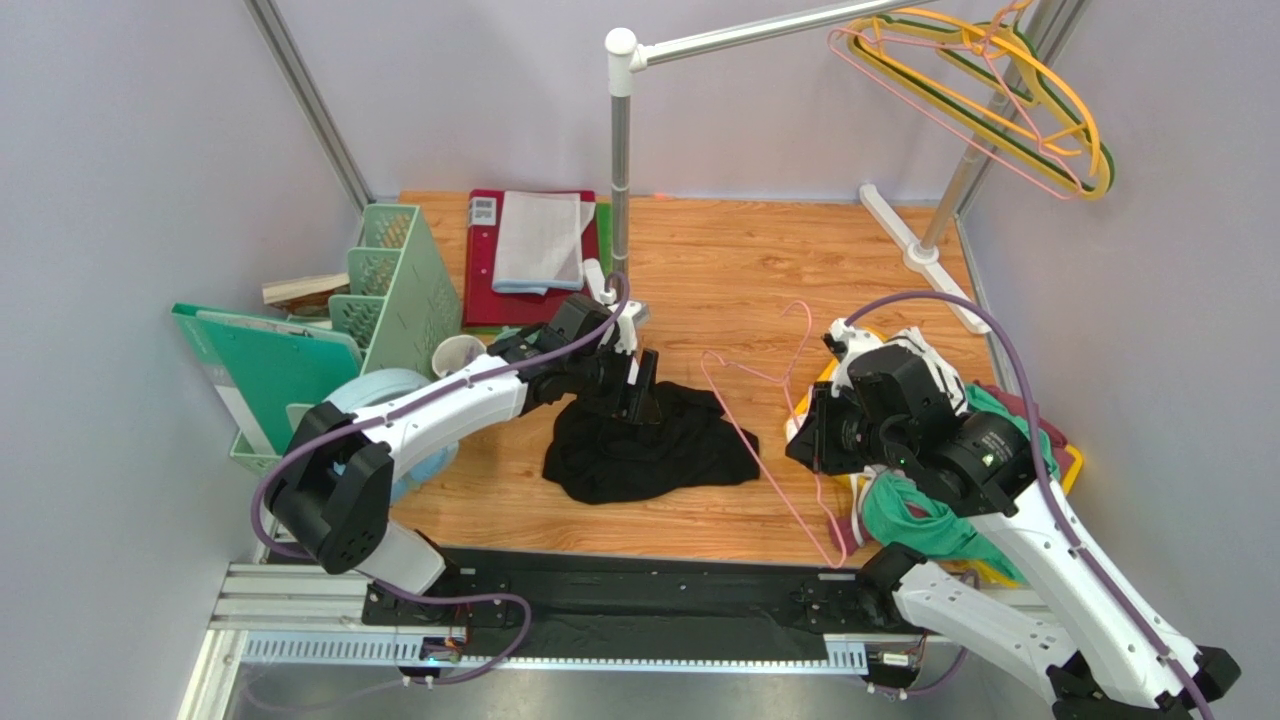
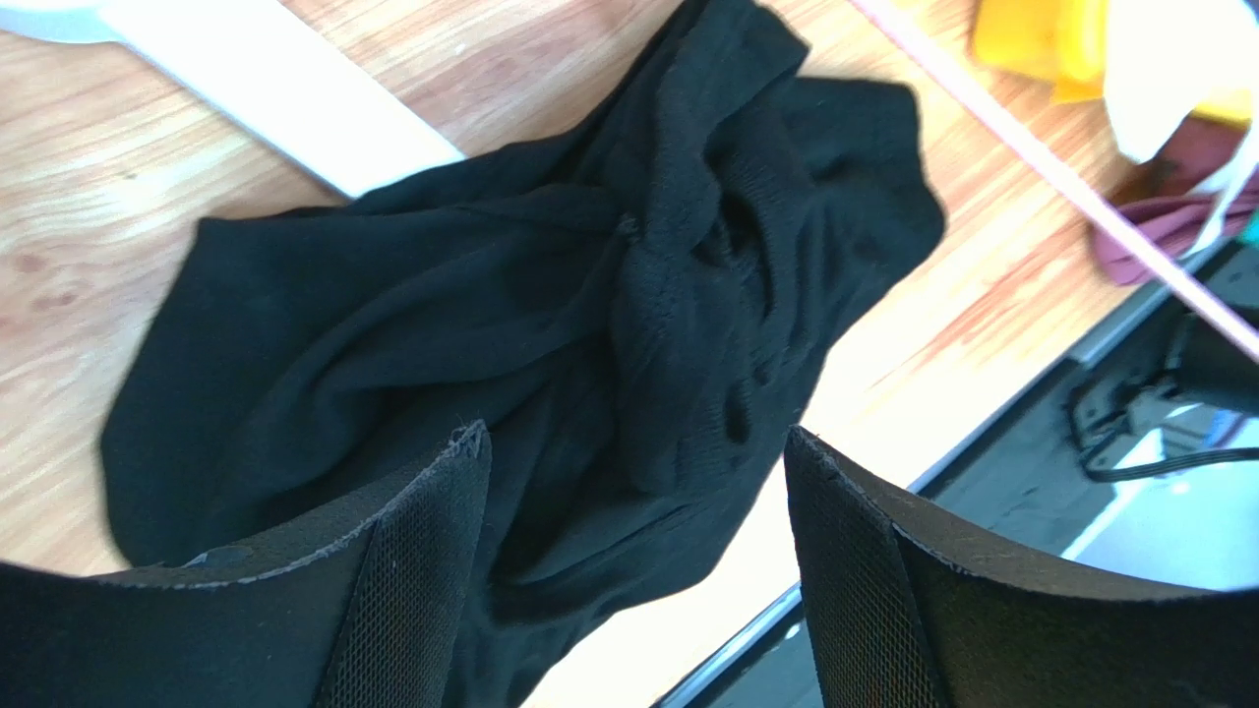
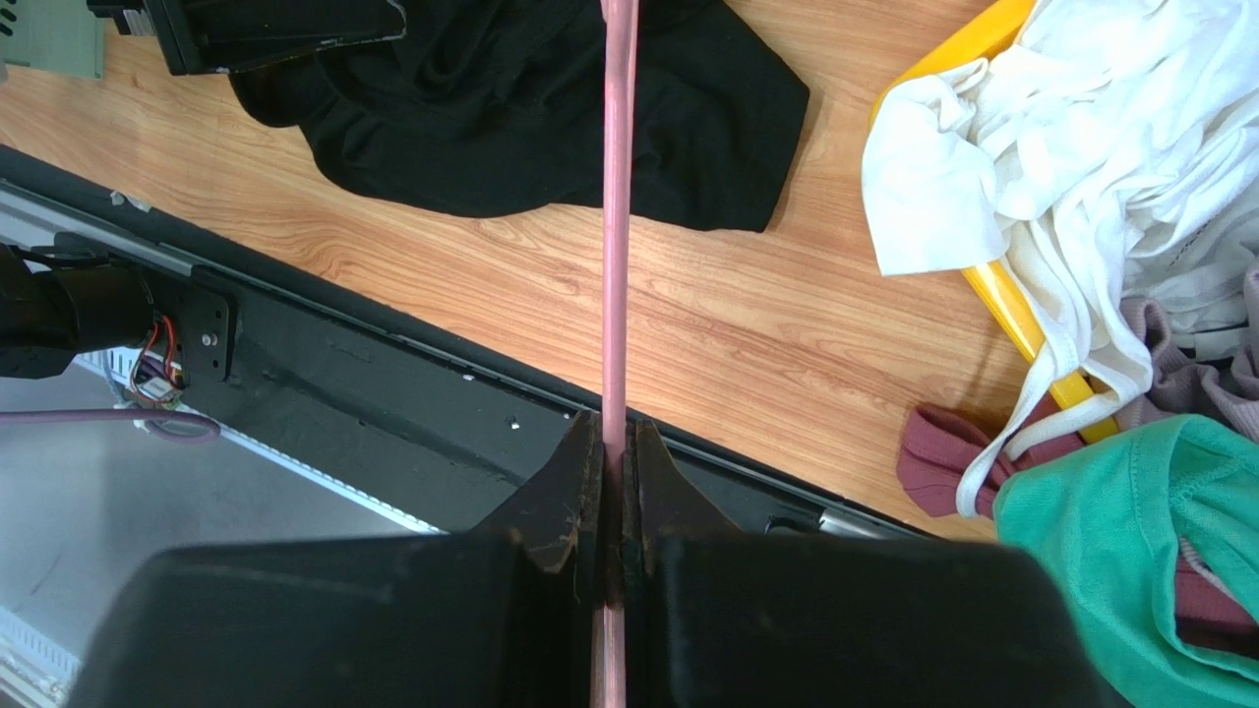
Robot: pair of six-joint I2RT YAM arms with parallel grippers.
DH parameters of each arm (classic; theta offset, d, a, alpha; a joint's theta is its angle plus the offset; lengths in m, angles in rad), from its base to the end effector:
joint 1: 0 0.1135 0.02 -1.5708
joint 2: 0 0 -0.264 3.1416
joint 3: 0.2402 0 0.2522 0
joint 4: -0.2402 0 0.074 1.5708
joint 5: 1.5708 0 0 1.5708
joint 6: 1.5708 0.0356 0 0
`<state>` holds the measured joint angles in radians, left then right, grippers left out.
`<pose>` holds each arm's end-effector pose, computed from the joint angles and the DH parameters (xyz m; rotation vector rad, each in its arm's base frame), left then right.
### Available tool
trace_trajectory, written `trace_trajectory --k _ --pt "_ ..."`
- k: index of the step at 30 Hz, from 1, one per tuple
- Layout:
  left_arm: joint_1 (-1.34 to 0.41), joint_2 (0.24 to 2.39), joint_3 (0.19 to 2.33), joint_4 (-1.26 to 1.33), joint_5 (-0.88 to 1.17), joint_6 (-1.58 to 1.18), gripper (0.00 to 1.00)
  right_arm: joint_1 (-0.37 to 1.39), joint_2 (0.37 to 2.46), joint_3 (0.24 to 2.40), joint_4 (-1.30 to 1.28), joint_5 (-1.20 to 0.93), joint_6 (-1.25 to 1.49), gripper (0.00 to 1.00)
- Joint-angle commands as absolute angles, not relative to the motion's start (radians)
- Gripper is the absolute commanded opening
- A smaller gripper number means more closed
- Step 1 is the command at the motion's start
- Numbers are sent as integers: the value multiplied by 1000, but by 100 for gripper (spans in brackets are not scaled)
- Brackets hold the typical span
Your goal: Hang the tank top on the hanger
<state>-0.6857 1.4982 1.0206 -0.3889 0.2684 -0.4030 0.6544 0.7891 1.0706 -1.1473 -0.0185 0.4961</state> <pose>0.2387 -0.2075 0.2349 0.4869 2.5192 -0.7837 0.0977 0.0758 0.3431 -0.2070 2.5015 0.5218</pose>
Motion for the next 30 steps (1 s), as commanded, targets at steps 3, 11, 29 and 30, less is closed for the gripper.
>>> trace_trajectory --k 3,11,29,30 --pt "-686 1519 1002 -241 333 -480 76 661 815 1137 -1111 -25 476 0" --pt "-690 1566 997 -215 348 -488 74 661 811 1146 -1132 -2 468 0" --pt "-695 1537 1164 -448 143 -506 0 661 847 1210 -1097 -69 321 0" --pt "-686 1543 1195 -465 138 -500 0 661 857 1233 -1095 -77 307 0"
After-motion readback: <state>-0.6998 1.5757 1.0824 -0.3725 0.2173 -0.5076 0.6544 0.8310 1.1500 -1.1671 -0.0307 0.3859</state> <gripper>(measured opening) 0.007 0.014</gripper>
